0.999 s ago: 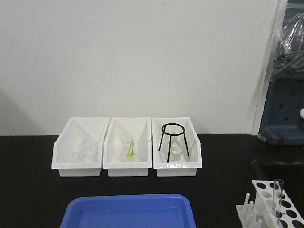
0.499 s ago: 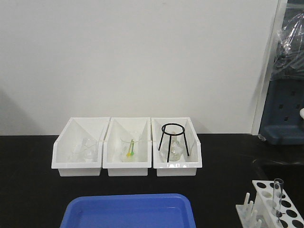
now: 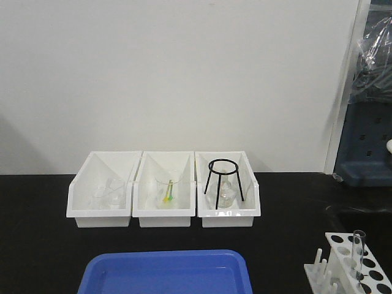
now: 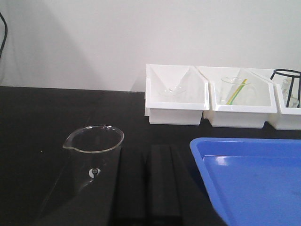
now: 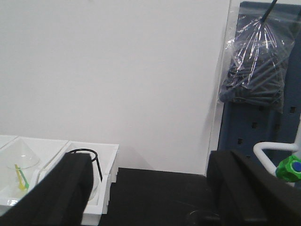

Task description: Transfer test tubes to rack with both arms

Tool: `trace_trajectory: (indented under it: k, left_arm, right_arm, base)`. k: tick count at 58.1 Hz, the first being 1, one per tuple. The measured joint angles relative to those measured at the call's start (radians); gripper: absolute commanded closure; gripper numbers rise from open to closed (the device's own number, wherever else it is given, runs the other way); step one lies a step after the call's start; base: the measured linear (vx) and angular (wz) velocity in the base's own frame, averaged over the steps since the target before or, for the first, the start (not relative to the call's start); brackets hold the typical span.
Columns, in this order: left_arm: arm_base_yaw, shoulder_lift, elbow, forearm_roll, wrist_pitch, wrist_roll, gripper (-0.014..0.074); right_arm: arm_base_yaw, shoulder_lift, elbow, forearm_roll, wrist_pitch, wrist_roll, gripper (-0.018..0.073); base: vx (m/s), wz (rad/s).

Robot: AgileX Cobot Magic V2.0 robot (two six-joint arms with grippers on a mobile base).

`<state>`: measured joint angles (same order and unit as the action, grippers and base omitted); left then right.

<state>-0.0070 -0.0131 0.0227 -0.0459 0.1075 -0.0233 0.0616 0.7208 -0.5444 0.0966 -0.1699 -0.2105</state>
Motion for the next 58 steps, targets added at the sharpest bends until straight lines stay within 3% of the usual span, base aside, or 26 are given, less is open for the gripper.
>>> trace_trajectory:
  k: [12, 32, 48, 58]
  left_arm:
    - [0.000, 0.000, 0.000, 0.000, 0.000, 0.000, 0.0601]
    - [0.000, 0.000, 0.000, 0.000, 0.000, 0.000, 0.0601]
    - [0.000, 0.000, 0.001, 0.000, 0.001, 0.000, 0.0601]
    - [0.000, 0.000, 0.002, 0.000, 0.001, 0.000, 0.0601]
  right_arm:
    - [0.000, -0.196, 0.208, -0.058, -0.018, 0.023, 0.0136]
    - [0.000, -0.659, 0.535, -0.079, 0.092, 0.042, 0.0575]
    - [0.000, -0.729, 0.575, -0.135, 0.249, 0.127, 0.0571]
    - [0.000, -0.729, 0.575, -0.135, 0.269, 0.143, 0.0571]
  base:
    - [0.00, 0.00]
    - [0.00, 0.00]
    - [0.00, 0.00]
    - [0.00, 0.00]
